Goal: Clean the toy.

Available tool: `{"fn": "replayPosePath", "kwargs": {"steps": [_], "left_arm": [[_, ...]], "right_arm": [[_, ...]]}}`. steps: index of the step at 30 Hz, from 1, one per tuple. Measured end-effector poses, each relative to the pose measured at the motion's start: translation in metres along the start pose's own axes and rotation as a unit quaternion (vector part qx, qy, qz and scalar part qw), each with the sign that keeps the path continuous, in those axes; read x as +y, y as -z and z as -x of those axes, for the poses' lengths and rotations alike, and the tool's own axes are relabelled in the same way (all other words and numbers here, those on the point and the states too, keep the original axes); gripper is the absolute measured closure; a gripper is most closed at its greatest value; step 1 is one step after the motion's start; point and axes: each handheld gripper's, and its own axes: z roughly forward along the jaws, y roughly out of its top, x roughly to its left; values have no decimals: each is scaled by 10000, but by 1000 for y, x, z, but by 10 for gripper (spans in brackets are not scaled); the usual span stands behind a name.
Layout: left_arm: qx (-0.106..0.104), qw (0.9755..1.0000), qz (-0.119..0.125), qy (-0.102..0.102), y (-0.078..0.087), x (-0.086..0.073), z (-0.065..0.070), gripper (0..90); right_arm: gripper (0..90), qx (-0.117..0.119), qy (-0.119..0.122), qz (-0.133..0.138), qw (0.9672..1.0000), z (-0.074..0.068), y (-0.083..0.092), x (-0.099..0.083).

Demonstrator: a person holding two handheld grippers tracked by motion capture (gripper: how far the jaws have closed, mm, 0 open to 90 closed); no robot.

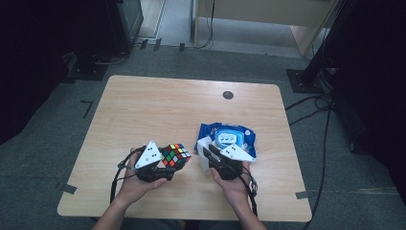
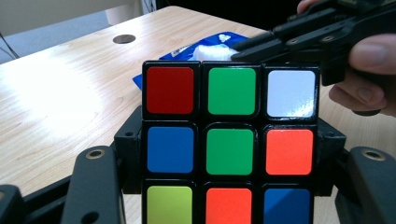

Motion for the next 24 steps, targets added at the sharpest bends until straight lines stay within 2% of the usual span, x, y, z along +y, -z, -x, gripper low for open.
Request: {"fn": "replayPosePath", "kwargs": {"steps": [3,6,9,12,14,17,19,22,24], "left_arm": [[20,10000,-7,16,-1,-1,0,342],[48,10000,19,23,-1,-1,0,342],[196,9998,20,-12,-4,-2,3,342],[251,9997,26,-10,-9,-4,6,342],[306,9995,0,-31,-11,-5,9,341],[275,9996,-7,-44,-14,-6,12,341],[296,9995,-24,-122,-16,-6,15,341],[314,9992,-47,-262,-19,-5,20,341],[329,9990,-58,-312,-20,-5,22,341]], "right_arm": [[459,42,-247,78,9997,-1,3,5],[388,262,-711,275,9967,-4,9,12],[322,613,-1076,314,9918,-14,11,17],[242,944,-1364,174,9860,-27,6,18],[199,1082,-1536,62,9822,-33,3,17],[194,1216,-1804,-23,9761,-33,0,16],[193,1277,-1892,-122,9735,-33,-3,15],[205,1256,-1921,-249,9730,-35,-6,13],[289,1263,-1929,-349,9724,-36,-8,11]]}}
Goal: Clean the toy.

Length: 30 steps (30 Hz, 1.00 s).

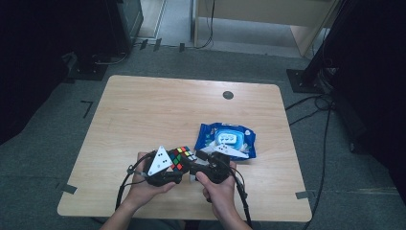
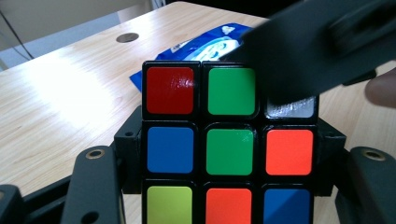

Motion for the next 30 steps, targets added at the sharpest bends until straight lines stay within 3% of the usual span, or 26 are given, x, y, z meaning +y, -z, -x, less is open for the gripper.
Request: {"fn": "replayPosePath", "kwargs": {"steps": [1,7,9,10,13,14,16,19,22,25,28,30], "left_arm": [[16,10000,2,-25,0,0,1,341],[52,10000,-56,-22,-2,0,2,341],[87,9999,-90,-26,-4,0,3,340],[93,9999,-93,-14,-4,0,4,340],[69,9999,-101,20,-4,0,3,335],[65,9999,-98,-1,-4,-1,2,336],[35,10000,-70,-2,-2,0,1,339],[10,9999,-63,155,-1,-1,-4,340],[80,9987,-4,497,4,-3,-18,340],[93,9960,128,885,12,-4,-33,340],[112,9926,243,1183,19,-5,-44,340],[113,9909,300,1307,22,-4,-47,340]], "right_arm": [[334,74,-10,-28,10000,-1,0,-1],[335,-142,465,19,9988,-7,0,-2],[335,-298,830,22,9961,-12,0,-4],[335,-418,1090,16,9932,-15,-1,-4],[337,-605,1598,4,9853,-22,-2,-6],[336,-610,1655,-24,9843,-23,-2,-5],[332,-558,1689,-45,9840,-23,-2,-4],[284,-233,1471,162,9887,-18,4,3],[261,-108,1281,478,9906,-12,14,11],[289,-73,1156,748,9904,-2,21,10],[295,-60,1263,652,9898,6,13,-3],[283,-36,1378,448,9894,7,3,-14]]}}
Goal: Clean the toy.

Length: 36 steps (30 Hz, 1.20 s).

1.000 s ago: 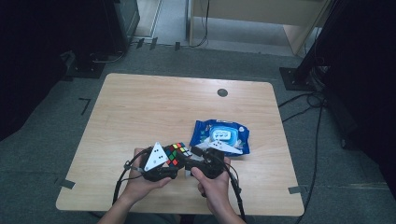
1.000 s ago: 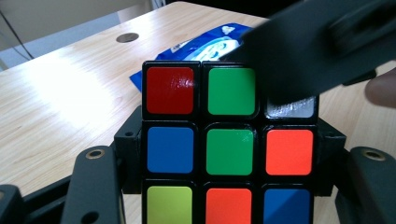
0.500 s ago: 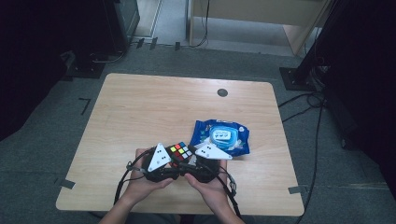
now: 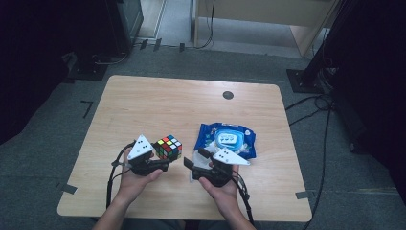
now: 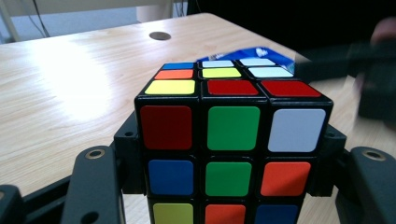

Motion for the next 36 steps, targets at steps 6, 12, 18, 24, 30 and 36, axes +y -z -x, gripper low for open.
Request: {"fn": "replayPosePath", "kwargs": {"steps": [6,12,18,24,30,36], "left_arm": [[-24,9999,9,113,-2,2,5,340],[-132,9998,-19,137,-5,3,15,340],[-199,9997,-85,131,-9,3,18,340],[-347,9986,-319,242,-8,7,16,336],[-487,9965,-538,421,-6,14,14,333],[-565,9940,-813,461,-3,21,14,328]], "right_arm": [[212,21,396,-243,9989,-20,-26,-17],[226,-118,458,-192,9987,-28,-34,-20],[333,-238,671,4,9975,-31,-30,-19],[340,-369,1429,14,9890,-28,-28,-20],[342,-515,2463,57,9678,-30,-24,-20],[343,-536,2955,43,9538,-32,-21,-21]]}}
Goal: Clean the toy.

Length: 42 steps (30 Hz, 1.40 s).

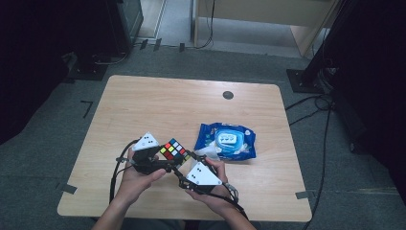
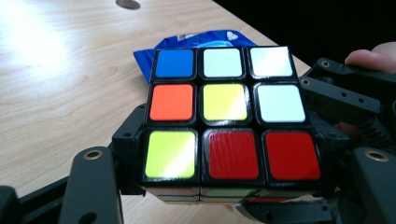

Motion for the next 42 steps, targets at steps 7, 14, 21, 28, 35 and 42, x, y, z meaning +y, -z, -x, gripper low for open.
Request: {"fn": "replayPosePath", "kwargs": {"steps": [7,14,21,28,35,42], "left_arm": [[-148,9996,-204,107,-3,2,-6,320],[-294,9984,-468,125,-8,2,-11,315],[-367,9984,-418,116,-8,0,-13,339],[-330,9994,128,6,1,-1,-15,340],[-68,9966,767,-290,12,-6,-17,340],[-28,9962,778,-387,11,-11,-20,340]], "right_arm": [[344,-42,348,-48,9994,-2,0,-1],[344,-185,921,-164,9954,-6,-2,-3],[341,-161,1097,-227,9936,-4,-4,-5],[220,-106,463,-205,9987,9,0,-4],[275,201,-194,-445,9986,33,7,-11],[283,564,-512,-1154,9904,50,3,-28]]}}
